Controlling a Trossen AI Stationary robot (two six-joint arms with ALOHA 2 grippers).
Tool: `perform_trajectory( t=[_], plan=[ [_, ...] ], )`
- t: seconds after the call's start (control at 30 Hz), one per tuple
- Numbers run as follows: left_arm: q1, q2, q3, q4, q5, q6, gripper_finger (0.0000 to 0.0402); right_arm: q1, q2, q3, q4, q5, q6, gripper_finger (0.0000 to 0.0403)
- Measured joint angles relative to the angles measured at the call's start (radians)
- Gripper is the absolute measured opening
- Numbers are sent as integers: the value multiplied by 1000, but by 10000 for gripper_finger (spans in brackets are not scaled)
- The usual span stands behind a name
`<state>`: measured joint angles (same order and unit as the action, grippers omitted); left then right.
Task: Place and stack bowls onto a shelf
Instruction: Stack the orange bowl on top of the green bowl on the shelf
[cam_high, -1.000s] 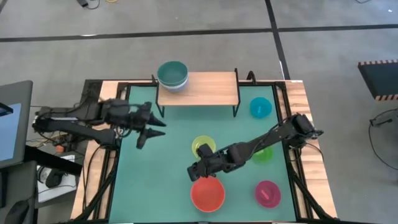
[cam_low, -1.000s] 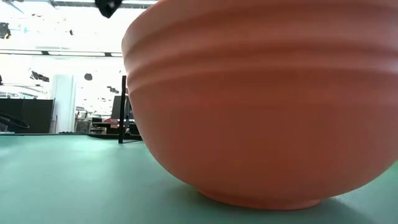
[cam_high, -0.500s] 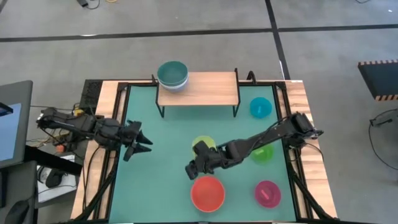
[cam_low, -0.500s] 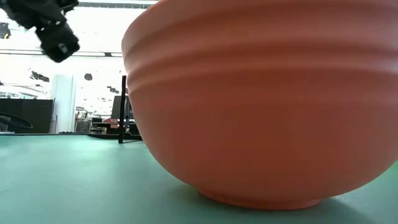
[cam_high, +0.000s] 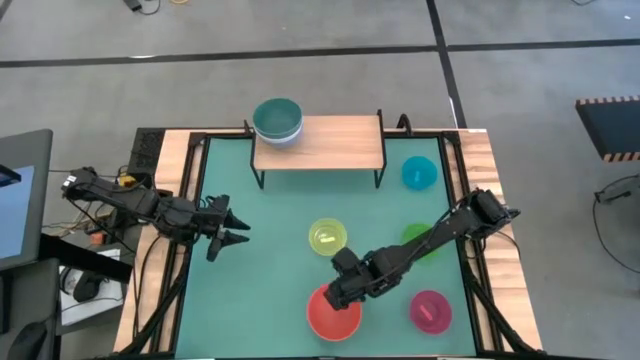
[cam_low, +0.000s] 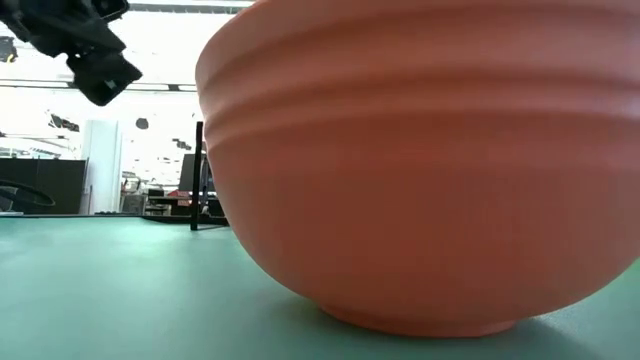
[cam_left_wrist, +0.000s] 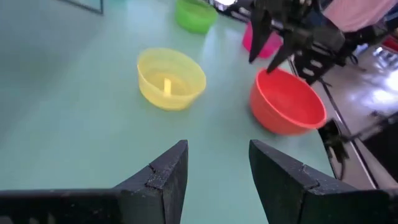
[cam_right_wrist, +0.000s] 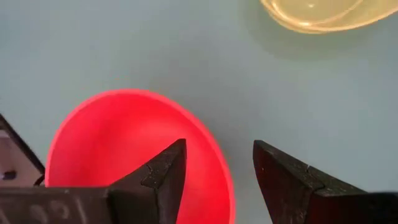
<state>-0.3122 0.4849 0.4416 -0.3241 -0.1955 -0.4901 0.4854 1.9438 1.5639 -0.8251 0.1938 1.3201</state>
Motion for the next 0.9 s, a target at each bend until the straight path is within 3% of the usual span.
perform_trajectory(
  t=[0.43,0.9],
  plan=[
    [0,88,0,70,-21,24,155,-16,79,-2,-20,-81,16,197],
    [0,118,0,115,-26,10,155,-59,130,1,23,-217,-4,38]
  ],
)
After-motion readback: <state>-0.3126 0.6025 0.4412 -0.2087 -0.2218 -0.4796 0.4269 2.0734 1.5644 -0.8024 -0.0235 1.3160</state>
